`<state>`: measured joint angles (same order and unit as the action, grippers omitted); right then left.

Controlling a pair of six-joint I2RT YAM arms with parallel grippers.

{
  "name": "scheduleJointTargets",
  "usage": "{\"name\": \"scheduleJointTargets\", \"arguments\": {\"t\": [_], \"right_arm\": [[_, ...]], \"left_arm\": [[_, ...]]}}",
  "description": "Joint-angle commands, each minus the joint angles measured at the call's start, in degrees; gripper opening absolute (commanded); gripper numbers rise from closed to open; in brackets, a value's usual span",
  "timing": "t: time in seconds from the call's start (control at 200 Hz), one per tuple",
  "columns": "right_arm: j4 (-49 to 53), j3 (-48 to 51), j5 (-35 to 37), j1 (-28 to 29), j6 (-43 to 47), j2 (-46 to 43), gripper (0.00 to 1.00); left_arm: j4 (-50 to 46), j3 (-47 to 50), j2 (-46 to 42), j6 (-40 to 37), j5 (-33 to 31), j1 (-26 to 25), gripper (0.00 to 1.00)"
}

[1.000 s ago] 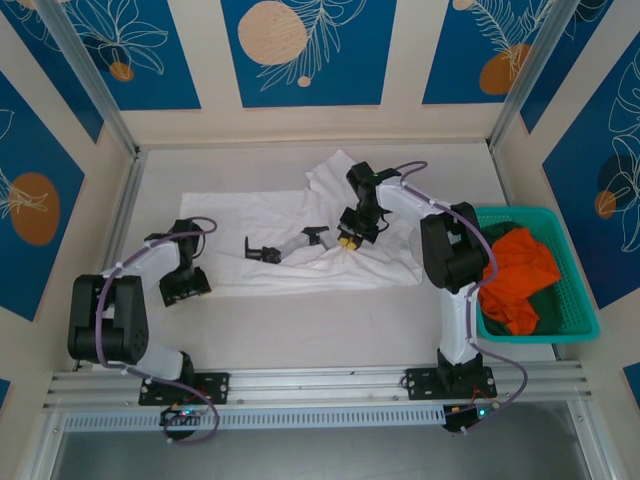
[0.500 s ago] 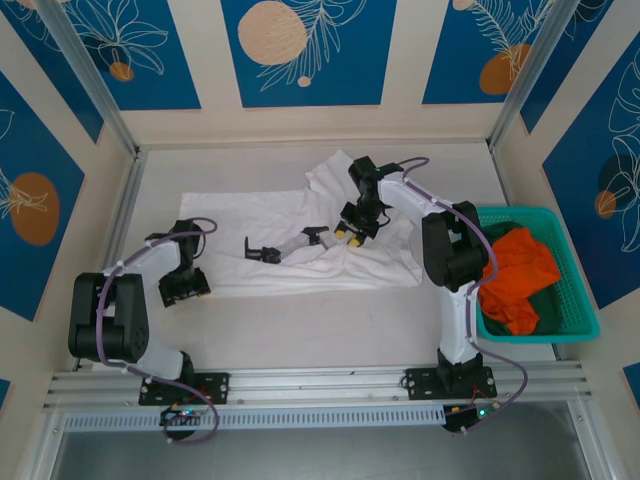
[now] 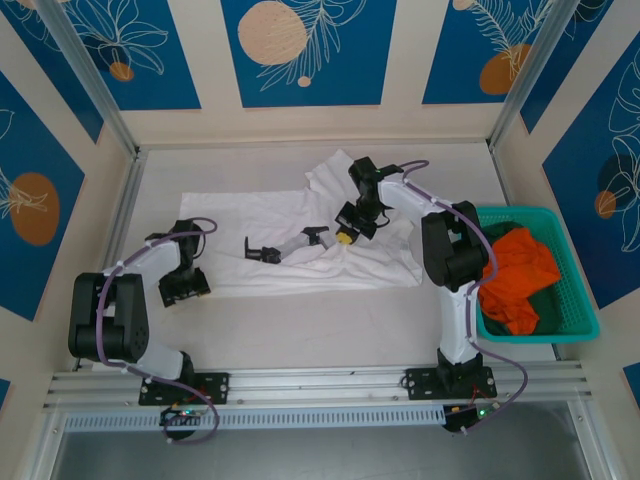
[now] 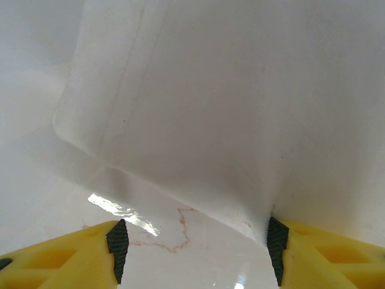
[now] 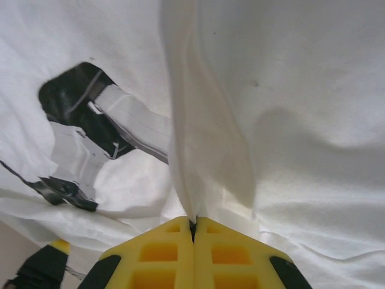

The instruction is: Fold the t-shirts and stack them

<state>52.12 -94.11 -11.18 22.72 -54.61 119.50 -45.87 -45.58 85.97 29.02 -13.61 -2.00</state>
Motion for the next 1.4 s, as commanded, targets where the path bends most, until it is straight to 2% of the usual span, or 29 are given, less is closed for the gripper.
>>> {"name": "scheduleJointTargets", "arguments": {"t": [0.0,0.11,0.215,0.34,0.485,0.58,0.705,0.81,0.88,0.96,1.07,1.21,1.295,1.395], "right_arm": [[-0.19,-4.23,-2.44,-0.97,-5.05,1.77,0.00],[1.00,-8.95,-2.21,-1.48,-8.22,4.69,0.00],[2.36,-14.61,-2.18,-1.79,-10.89,9.03,0.11],[5.93,-24.86,-2.42,-1.73,-11.80,15.72,0.14],[12.95,-38.26,-2.10,-1.69,-9.57,22.67,0.41],[16.03,-41.39,-0.40,-2.11,-6.40,22.41,0.48],[12.15,-33.68,0.26,-2.95,-0.75,13.97,0.48],[6.15,-19.68,4.31,-3.61,3.53,2.29,0.48],[2.87,-10.31,3.96,-4.70,4.07,-3.43,0.48],[1.37,-3.59,0.89,-5.25,4.66,-6.28,0.47],[1.73,0.25,0.15,-3.41,5.73,-7.31,0.47],[0.66,4.99,1.74,-2.27,2.85,-8.61,0.45],[0.31,8.61,4.68,-2.50,1.50,-12.01,0.44],[-0.90,14.65,7.78,-2.58,1.31,-17.93,0.44]], "left_arm": [[-2.30,-0.21,-0.02,0.65,-1.89,0.60,0.64],[-2.29,-0.30,0.07,0.60,-1.77,0.60,0.64],[-2.37,-0.30,0.06,0.46,-1.81,0.64,0.64],[-2.87,-0.39,-0.41,0.66,-2.03,0.59,0.64],[-3.22,-0.39,-1.12,0.86,-2.02,0.59,0.64],[-3.59,-0.56,-1.50,1.06,-1.84,0.60,0.64],[-4.33,-1.16,-3.27,0.89,-0.73,0.60,0.64],[-4.99,-2.75,-5.53,-1.26,1.95,0.57,0.68],[-5.20,-3.82,-7.50,-2.43,3.96,0.41,0.70],[-4.94,-5.00,-9.44,-3.69,7.38,-0.31,0.71],[-5.27,-7.15,-10.87,-3.23,11.81,-3.09,0.71],[1.72,-10.36,-9.46,-3.61,24.81,-11.26,0.69],[6.72,-14.02,-6.34,-5.24,27.16,-19.50,0.69],[10.96,-19.60,-0.16,-8.97,26.40,-28.25,0.73]]}}
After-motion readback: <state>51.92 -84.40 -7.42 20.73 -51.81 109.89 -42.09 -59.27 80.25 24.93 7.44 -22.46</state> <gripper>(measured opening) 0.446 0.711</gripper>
